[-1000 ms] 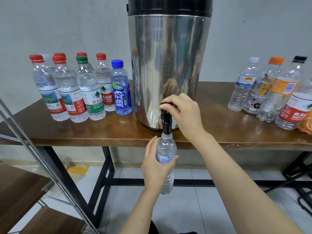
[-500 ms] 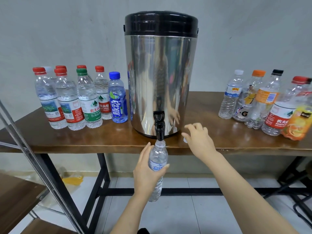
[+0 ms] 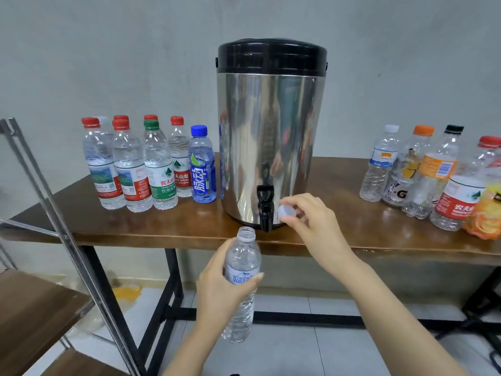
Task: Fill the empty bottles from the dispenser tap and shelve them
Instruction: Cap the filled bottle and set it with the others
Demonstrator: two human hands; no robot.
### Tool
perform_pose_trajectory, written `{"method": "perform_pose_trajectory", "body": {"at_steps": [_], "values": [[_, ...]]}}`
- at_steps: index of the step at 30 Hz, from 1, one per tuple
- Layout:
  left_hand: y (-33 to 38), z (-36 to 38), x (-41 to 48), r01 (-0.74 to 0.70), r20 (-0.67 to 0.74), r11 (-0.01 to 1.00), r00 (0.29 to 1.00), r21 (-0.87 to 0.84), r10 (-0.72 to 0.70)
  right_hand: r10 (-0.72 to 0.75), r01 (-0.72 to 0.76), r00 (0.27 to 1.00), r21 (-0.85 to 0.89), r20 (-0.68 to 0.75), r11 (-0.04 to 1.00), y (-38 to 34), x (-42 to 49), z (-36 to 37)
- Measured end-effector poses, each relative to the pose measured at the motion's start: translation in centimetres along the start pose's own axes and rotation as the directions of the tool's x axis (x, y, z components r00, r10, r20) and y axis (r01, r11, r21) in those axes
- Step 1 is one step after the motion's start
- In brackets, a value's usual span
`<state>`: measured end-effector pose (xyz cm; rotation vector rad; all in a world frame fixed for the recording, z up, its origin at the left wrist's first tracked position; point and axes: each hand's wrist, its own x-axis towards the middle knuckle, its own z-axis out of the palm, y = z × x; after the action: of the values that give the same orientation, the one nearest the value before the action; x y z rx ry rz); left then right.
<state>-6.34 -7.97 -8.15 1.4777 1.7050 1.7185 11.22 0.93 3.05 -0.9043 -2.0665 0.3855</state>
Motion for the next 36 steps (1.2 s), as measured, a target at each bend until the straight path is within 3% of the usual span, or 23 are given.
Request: {"method": "perform_pose_trajectory", "body": {"at_steps": [3,6,11,17,20,24,25,29,36], "values": [[1.1,-1.0,0.5,-0.010,-0.014,1.000,1.000,-0.016,0.010,-0.131,0.102,0.973,0.152,0.191,0.983,-4.4,1.5,-0.2],[1.7,-2.1,0.8,-0.027,-0.036,1.000,0.999,-0.008,0.026,-0.230,0.182,0.903,0.162,0.362,0.970,-6.0,3.1,1.1],[1.7,-4.4,0.9,-0.036,-0.070,0.999,0.997,0.029,0.038,-0.294,0.237,0.830,0.179,0.473,0.955,-7.3,5.0,3.0],[1.1,-6.9,0.9,-0.024,-0.094,0.997,0.995,0.071,0.030,-0.336,0.280,0.776,0.186,0.533,0.942,-8.5,5.9,5.1],[0.9,-7.8,1.0,-0.026,-0.108,0.993,0.993,0.116,0.038,-0.297,0.261,0.792,0.145,0.534,0.954,-9.3,6.3,5.8],[0.8,-8.4,1.3,-0.027,-0.115,0.988,0.992,0.149,0.044,-0.195,0.343,0.846,-0.228,0.496,0.911,-10.4,6.4,6.4],[0.8,-8.5,1.4,-0.022,-0.121,0.989,0.992,0.147,0.040,-0.201,0.356,0.845,-0.242,0.495,0.902,-10.4,6.4,6.4],[0.8,-9.2,2.0,-0.015,-0.133,0.992,0.991,0.124,0.031,-0.282,0.298,0.764,0.071,0.581,0.952,-10.5,7.3,5.7],[1.3,-8.7,2.7,-0.050,-0.151,0.991,0.986,0.127,0.069,-0.211,0.256,0.819,-0.011,0.534,0.967,-11.2,7.9,6.6]]}}
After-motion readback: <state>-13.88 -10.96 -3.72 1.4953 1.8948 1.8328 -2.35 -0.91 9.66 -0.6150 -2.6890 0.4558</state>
